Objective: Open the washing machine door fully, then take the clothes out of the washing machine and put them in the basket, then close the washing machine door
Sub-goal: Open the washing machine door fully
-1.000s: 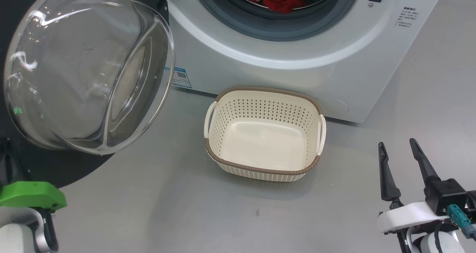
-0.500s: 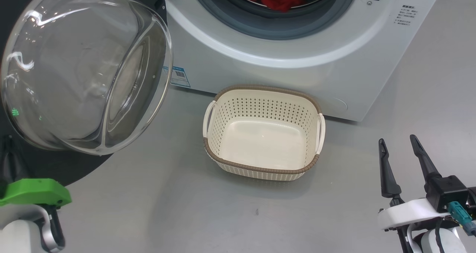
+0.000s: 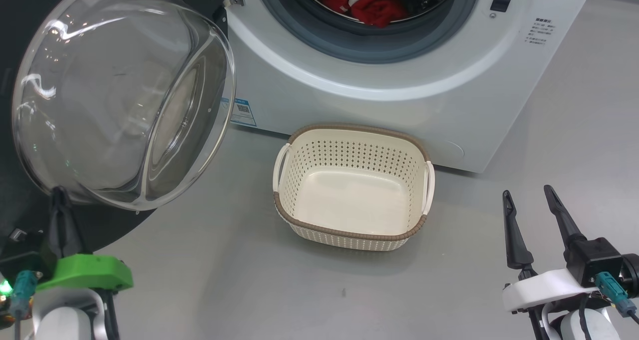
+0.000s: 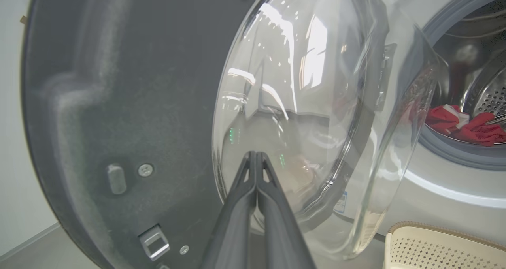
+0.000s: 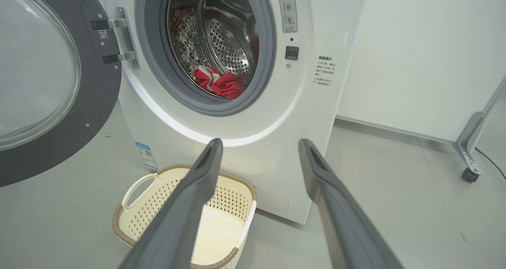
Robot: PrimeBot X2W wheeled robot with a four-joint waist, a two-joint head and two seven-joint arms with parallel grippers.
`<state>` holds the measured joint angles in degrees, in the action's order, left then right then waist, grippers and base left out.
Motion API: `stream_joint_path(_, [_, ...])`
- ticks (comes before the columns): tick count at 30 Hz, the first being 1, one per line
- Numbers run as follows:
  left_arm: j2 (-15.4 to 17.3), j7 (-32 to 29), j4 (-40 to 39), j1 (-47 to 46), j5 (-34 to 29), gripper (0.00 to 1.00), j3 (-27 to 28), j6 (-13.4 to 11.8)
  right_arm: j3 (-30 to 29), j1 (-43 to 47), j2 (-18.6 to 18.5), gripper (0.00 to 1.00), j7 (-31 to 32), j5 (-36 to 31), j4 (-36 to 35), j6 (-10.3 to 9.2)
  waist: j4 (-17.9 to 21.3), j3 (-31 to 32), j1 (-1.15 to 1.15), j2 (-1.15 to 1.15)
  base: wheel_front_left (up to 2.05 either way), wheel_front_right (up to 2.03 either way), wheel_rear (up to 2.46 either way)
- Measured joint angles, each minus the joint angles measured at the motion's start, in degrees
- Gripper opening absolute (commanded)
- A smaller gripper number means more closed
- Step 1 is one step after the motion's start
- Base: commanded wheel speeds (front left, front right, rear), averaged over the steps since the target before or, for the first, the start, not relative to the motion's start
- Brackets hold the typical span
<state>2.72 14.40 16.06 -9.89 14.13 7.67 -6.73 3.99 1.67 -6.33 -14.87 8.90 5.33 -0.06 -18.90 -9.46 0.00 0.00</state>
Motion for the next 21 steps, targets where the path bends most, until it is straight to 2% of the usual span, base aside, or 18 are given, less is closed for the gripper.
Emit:
stream_joint_path(9, [-0.2,0.0,-3.1,5.0,-1.6,0.00,-3.2,0.6,0.0,0.0,0.5,1.00,0.0,0.0,0.4,0.47,1.0,0.8,0.00,0.00,0.00,0.00,0.00])
stream_joint_path(21, [-0.4,0.0,-7.3,8.9,-2.2,0.00,-10.8,4.1,0.1,0.0,1.1,1.00,0.0,-0.1,0.5,0.49,2.4,1.7,0.00,0.00,0.00,0.00,0.00])
